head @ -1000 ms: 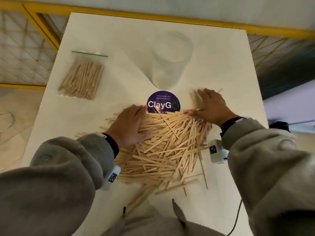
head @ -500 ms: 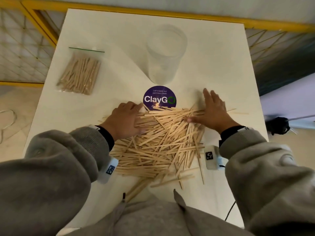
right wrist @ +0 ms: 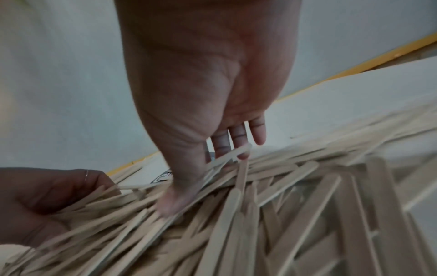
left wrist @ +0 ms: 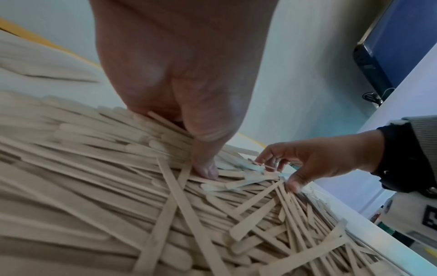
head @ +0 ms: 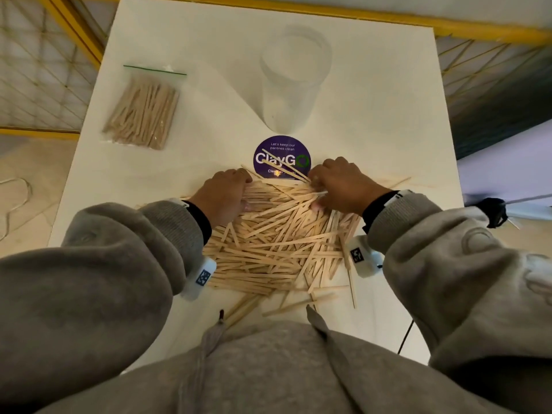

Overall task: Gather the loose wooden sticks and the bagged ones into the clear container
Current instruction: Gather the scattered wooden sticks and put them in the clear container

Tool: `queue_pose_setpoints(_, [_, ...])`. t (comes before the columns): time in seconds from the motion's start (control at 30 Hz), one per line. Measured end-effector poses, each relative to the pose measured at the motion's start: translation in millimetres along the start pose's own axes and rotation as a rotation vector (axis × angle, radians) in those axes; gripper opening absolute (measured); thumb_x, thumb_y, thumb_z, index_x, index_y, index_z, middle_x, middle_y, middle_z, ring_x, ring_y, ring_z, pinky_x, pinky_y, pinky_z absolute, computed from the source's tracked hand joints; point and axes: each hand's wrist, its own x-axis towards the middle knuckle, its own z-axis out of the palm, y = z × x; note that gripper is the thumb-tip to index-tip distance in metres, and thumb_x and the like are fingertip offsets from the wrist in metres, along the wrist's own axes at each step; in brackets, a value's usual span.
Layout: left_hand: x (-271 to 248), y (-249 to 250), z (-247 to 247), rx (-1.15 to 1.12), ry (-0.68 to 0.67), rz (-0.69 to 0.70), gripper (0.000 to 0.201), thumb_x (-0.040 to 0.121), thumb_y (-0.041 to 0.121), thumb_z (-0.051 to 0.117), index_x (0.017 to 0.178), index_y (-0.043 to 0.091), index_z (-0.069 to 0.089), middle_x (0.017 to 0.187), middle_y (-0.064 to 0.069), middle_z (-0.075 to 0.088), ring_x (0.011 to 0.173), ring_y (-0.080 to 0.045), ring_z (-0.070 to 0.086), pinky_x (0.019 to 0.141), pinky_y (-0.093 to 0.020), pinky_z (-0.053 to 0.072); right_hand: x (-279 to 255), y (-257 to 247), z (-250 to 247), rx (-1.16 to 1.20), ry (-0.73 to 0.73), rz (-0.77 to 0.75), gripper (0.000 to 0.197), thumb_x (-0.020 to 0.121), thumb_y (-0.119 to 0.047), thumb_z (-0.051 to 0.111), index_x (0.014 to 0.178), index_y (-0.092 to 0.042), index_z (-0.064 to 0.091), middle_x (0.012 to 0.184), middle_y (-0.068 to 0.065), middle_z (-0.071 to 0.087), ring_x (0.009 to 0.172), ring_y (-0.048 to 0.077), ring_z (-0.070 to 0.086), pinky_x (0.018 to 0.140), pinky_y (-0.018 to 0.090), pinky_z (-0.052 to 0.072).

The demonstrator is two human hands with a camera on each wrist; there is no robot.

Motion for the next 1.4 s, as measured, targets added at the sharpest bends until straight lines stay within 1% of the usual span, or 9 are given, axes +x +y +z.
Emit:
queue_pose_setpoints(0.13, [-4.9,-1.7,-2.8,0.059,-0.023,0.048,0.046,0.083,0.03,0.068,0.122,0.011,0.053,0.113,-0.01,0.056,0.104,-0.027,0.052,0.09,-0.04,0.043,0.4,-15.5,-3.5,-0.099,0.023,-0.101,0.102,0.06,-0.054,0.082,0.143,-0.02,0.035,0.14,0.01,0.038,0.128,0.031,0.034,0.107,0.045,0.03])
queue_pose_setpoints(0.4, [-19.1,-16.0,-27.1,0.261,0.014,0.097,0.03,0.087,0.031,0.062,0.106,0.009,0.057,0.098,-0.011,0.05,0.088,-0.028,0.052,0.077,-0.042,0.044,7.8,-33.9,4.1,0.108,0.004,-0.064,0.089,0.077,-0.016,0.077,0.148,-0.014,0.023,0.139,0.019,0.049,0.122,0.035,0.048,0.102,0.044,0.039])
queue_pose_setpoints(0.57, [-28.2,-34.3,-43.7,0.341,0.02,0.104,0.028,0.091,0.027,0.056,0.111,0.008,0.052,0.102,-0.012,0.06,0.093,-0.032,0.054,0.078,-0.039,0.04,9.7,-31.3,-2.0,0.058,-0.009,-0.115,0.04,0.088,-0.017,0.063,0.127,-0.012,0.054,0.126,0.013,0.054,0.115,0.031,0.052,0.099,0.038,0.041])
queue_pose_setpoints(0.73, [-44.1,-50.6,-53.0,0.098,0.089,0.045,0.029,0.094,0.022,0.05,0.118,0.005,0.051,0.106,-0.016,0.057,0.097,-0.034,0.055,0.081,-0.039,0.042,4.9,-30.7,-7.2,0.103,-0.002,-0.01,0.027,0.096,-0.015,0.049,0.123,-0.009,0.053,0.124,0.015,0.054,0.108,0.03,0.053,0.092,0.035,0.041])
queue_pose_setpoints(0.87, [-53.1,-47.7,-60.1,-0.107,0.158,-0.035,0.024,0.098,0.024,0.043,0.106,0.002,0.047,0.1,-0.016,0.049,0.085,-0.029,0.048,0.071,-0.032,0.032,-8.9,-34.8,-22.8,0.355,0.117,0.079,0.01,0.099,-0.015,0.039,0.1,-0.012,0.048,0.1,0.011,0.054,0.083,0.027,0.052,0.069,0.032,0.036])
queue_pose_setpoints(0.97, [-50.7,-33.7,-63.3,-0.338,0.193,-0.08,0.024,0.098,0.028,0.041,0.103,0.005,0.046,0.1,-0.013,0.05,0.077,-0.023,0.047,0.066,-0.032,0.033,-19.0,-48.4,-37.6,0.569,0.214,0.097,0.019,0.101,-0.025,0.038,0.098,-0.007,0.044,0.089,0.014,0.052,0.072,0.023,0.048,0.06,0.034,0.036])
queue_pose_setpoints(1.17, [-38.3,17.3,-65.8,-0.82,0.243,-0.031,0.011,0.099,0.024,0.041,0.103,0.015,0.046,0.109,-0.007,0.066,0.093,-0.027,0.062,0.077,-0.034,0.047,-17.4,-91.2,-49.9,0.918,0.273,0.081,0.012,0.098,-0.019,0.044,0.086,-0.016,0.042,0.078,-0.001,0.046,0.071,0.015,0.043,0.064,0.031,0.036])
queue_pose_setpoints(1.3, [-34.3,41.4,-64.9,-0.959,0.254,-0.026,0.015,0.098,0.027,0.043,0.111,0.019,0.046,0.112,-0.002,0.062,0.102,-0.02,0.059,0.092,-0.037,0.047,-14.6,-116.7,-43.3,1.089,0.215,0.058,0.023,0.093,-0.021,0.045,0.105,-0.001,0.048,0.089,0.009,0.053,0.079,0.021,0.05,0.073,0.042,0.045])
queue_pose_setpoints(1.4, [-34.3,53.7,-62.1,-1.066,0.25,-0.025,0.019,0.099,0.026,0.043,0.115,0.016,0.044,0.116,-0.006,0.061,0.109,-0.021,0.058,0.1,-0.043,0.044,-16.8,-123.3,-41.2,1.11,0.248,0.012,0.024,0.1,-0.025,0.044,0.114,-0.006,0.05,0.099,0.01,0.061,0.089,0.017,0.056,0.086,0.04,0.049])
